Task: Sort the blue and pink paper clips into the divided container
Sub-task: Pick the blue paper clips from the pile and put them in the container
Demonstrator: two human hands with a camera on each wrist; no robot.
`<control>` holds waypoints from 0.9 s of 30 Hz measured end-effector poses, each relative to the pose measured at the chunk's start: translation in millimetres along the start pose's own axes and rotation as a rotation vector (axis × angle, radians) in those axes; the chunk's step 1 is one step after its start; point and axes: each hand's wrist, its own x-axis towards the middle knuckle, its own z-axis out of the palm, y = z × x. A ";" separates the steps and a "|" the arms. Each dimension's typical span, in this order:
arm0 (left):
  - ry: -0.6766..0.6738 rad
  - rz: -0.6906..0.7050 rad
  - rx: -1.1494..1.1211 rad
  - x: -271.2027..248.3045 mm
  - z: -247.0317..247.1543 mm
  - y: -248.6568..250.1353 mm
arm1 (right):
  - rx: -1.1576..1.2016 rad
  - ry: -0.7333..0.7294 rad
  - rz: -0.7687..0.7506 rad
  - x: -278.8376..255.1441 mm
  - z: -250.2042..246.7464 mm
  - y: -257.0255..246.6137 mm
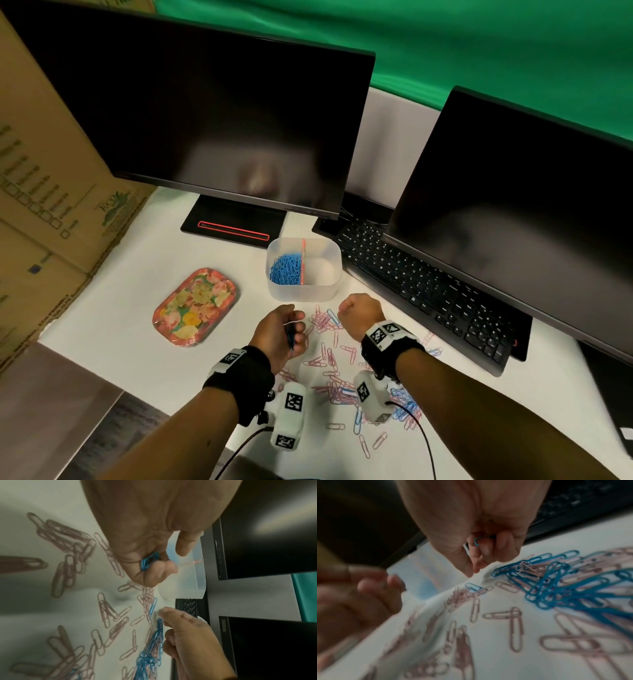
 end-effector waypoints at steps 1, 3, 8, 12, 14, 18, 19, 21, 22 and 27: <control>0.005 0.001 0.028 0.1 -0.5 -0.5 | -0.098 0.008 -0.037 1.8 2.7 -0.8; 0.009 0.009 0.079 0.1 -1.2 -1.2 | -0.257 0.006 -0.077 5.0 8.7 -3.2; -0.018 0.031 0.139 -3.9 -1.9 -0.9 | -0.421 -0.013 -0.069 9.3 16.9 -8.7; -0.010 0.036 0.152 -3.7 -0.8 -1.8 | -0.417 -0.042 -0.025 5.5 14.0 -8.6; -0.007 0.035 0.147 -2.5 0.3 -2.6 | -0.391 -0.062 -0.036 1.1 10.7 -7.5; 0.013 0.047 0.101 0.3 2.0 -5.3 | -0.174 -0.079 -0.112 -20.2 0.9 -11.6; 0.015 0.049 0.088 2.0 2.5 -6.9 | -0.086 -0.086 -0.147 -28.8 -1.8 -14.7; 0.008 0.052 0.056 2.3 4.5 -9.5 | 0.019 -0.130 -0.225 -45.9 -4.4 -24.9; -0.003 0.052 0.037 1.5 7.0 -11.1 | 0.042 -0.163 -0.253 -52.9 -4.8 -30.2; -0.116 0.036 -0.086 -7.8 19.8 -12.7 | 0.081 -0.222 -0.285 -61.9 -11.1 -54.8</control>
